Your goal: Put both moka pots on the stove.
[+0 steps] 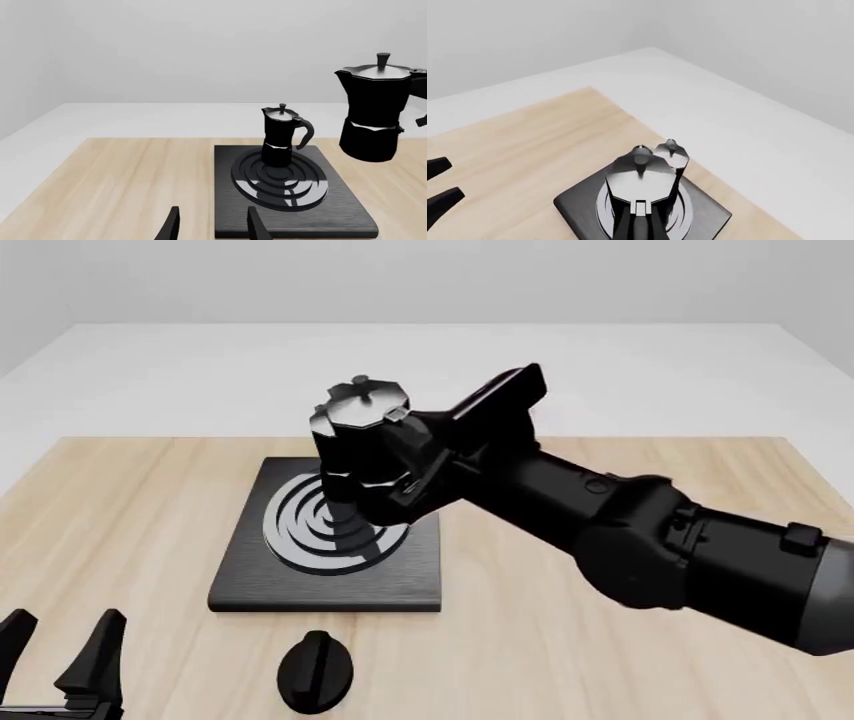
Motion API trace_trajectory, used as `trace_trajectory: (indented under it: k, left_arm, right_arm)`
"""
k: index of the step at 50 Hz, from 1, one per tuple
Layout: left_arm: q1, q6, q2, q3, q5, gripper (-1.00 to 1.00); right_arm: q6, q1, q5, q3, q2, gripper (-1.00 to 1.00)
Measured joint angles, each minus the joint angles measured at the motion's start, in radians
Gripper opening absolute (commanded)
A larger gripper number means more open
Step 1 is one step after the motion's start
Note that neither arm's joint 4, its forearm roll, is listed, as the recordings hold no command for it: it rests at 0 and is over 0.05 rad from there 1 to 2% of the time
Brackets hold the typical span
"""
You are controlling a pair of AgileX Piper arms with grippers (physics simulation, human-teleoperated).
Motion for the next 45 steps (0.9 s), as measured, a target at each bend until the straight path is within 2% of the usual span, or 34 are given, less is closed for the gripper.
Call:
trace_trajectory:
  k: [18, 45]
  left_arm:
    - [0.0, 0.0, 0.0, 0.0, 0.0, 1.0]
    - [0.0, 0.0, 0.0, 0.0, 0.0, 1.0]
  right_arm:
    - [-0.002, 0.047, 0.0, -0.049, 0.065, -1.0]
    - [0.001, 0.073, -0.001, -0.141, 0.198, -1.0]
